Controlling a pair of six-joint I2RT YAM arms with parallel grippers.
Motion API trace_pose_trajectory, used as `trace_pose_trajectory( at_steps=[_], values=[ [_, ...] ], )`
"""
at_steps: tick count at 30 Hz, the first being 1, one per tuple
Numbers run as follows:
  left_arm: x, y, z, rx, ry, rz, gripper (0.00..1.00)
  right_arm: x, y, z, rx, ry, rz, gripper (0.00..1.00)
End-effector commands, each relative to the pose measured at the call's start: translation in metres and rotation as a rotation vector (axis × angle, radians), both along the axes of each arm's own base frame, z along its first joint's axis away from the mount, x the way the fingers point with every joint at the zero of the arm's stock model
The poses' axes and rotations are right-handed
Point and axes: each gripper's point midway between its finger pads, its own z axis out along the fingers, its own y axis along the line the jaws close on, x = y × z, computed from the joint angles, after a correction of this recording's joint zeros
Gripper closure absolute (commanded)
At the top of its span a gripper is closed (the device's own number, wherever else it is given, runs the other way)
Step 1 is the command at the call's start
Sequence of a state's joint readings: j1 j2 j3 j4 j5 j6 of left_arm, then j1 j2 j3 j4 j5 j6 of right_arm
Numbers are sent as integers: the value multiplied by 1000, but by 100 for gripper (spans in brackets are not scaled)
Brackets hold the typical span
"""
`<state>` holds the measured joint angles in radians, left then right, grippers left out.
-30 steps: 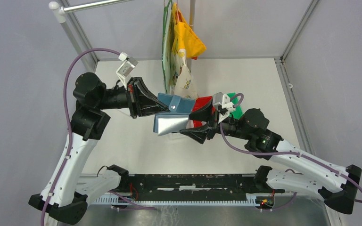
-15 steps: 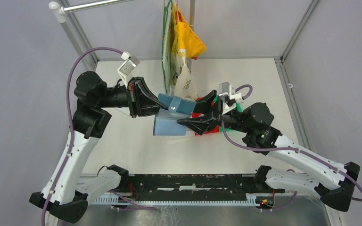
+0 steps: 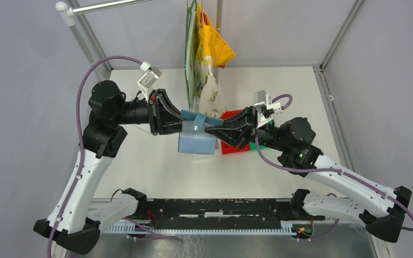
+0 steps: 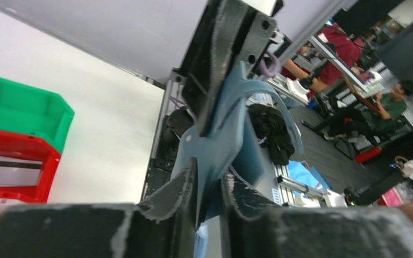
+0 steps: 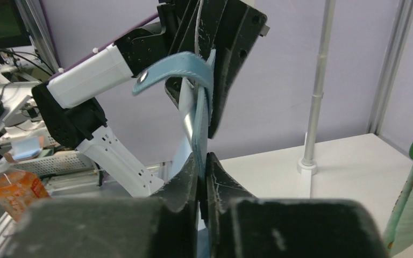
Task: Take the credit cards out of the card holder
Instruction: Remove the credit card from the card holder.
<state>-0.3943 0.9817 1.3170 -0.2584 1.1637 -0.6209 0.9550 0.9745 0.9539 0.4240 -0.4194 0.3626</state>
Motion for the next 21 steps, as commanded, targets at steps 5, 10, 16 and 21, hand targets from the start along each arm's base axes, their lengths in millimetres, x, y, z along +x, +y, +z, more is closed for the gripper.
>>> trace_pose_trajectory(
  at_steps=[5,10,16,21],
  values=[
    [24,14,1,88,-228,217,35,2,-22,33,89,7,-64,100],
    [28,28,15,98,-366,336,26,3,-26,29,60,8,-78,100],
    [-16,21,16,56,-370,101,18,-1,-26,30,44,0,-60,100],
    [-28,24,-1,81,-425,29,18,-15,-21,34,33,-18,30,100]
  ],
)
